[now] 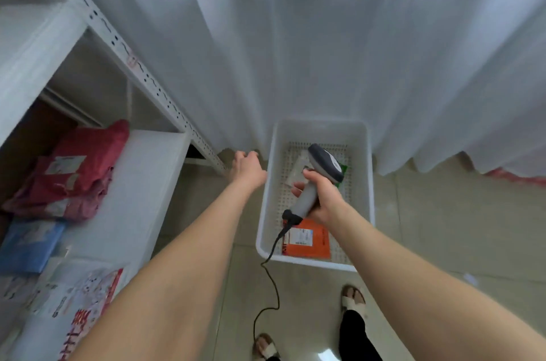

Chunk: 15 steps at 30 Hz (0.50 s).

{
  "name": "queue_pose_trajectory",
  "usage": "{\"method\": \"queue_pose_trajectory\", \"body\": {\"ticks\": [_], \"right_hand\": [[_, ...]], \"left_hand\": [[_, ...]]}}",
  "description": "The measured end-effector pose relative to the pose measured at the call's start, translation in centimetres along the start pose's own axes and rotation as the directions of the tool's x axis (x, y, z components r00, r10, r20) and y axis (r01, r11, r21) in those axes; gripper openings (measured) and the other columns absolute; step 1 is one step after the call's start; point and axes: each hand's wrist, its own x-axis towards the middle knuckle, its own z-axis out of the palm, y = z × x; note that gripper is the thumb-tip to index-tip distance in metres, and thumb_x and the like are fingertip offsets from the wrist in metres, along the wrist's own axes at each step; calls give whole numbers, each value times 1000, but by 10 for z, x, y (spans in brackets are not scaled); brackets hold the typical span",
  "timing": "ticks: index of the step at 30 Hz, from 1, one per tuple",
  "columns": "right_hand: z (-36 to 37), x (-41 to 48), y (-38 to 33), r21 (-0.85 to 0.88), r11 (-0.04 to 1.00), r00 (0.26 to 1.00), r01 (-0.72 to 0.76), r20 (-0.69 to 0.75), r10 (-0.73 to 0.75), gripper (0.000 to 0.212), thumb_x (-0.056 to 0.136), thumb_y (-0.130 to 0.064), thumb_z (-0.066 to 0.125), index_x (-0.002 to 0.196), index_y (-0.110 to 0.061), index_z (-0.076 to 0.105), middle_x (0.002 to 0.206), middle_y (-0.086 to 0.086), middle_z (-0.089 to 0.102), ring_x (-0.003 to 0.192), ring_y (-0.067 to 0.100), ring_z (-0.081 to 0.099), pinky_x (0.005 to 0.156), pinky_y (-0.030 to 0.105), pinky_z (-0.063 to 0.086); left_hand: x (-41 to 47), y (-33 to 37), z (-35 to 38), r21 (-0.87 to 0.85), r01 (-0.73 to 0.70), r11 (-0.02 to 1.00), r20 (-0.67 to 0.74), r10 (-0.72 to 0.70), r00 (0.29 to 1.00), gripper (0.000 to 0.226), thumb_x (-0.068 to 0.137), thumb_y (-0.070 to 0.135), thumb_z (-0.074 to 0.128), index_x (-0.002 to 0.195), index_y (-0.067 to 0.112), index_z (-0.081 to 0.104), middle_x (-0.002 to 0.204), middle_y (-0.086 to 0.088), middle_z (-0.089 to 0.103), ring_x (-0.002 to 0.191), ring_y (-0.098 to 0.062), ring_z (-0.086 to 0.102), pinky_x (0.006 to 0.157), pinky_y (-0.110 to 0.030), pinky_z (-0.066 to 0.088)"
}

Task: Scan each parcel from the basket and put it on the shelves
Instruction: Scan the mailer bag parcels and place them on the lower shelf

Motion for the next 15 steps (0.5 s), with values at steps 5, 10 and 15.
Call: {"method": "queue_pose_trajectory", "body": {"ticks": [5, 10, 15], "right_hand": [[-65, 53, -41, 38, 999, 998, -2, -57, 4, 6, 90, -16, 66, 88, -19, 62, 75, 8, 65, 71, 20, 63, 73, 34, 54], [-107, 110, -50, 47, 998, 992, -42, -119, 48, 7, 88, -17, 68, 93, -16, 62, 81, 9, 67, 74, 20, 65, 78, 38, 54], [-126, 166, -29, 72, 994, 986, -83, -138, 93, 7, 89, -19, 68, 91, -18, 62, 85, 10, 67, 82, 21, 65, 73, 39, 53]], "left_hand": [[35, 58, 66, -27, -21, 999, 72, 23, 997, 51, 91, 13, 54, 140, 13, 41, 144, -13, 30, 130, -30, 40, 107, -36, 36], [68, 82, 128, -47, -40, 998, 164, 47, 985, 50, 93, 18, 53, 141, 12, 41, 145, -13, 29, 129, -33, 41, 107, -44, 38], [105, 76, 187, -1, -48, 999, 211, 47, 976, 50, 93, 17, 54, 142, 15, 40, 143, -12, 33, 126, -31, 44, 103, -43, 42]]}}
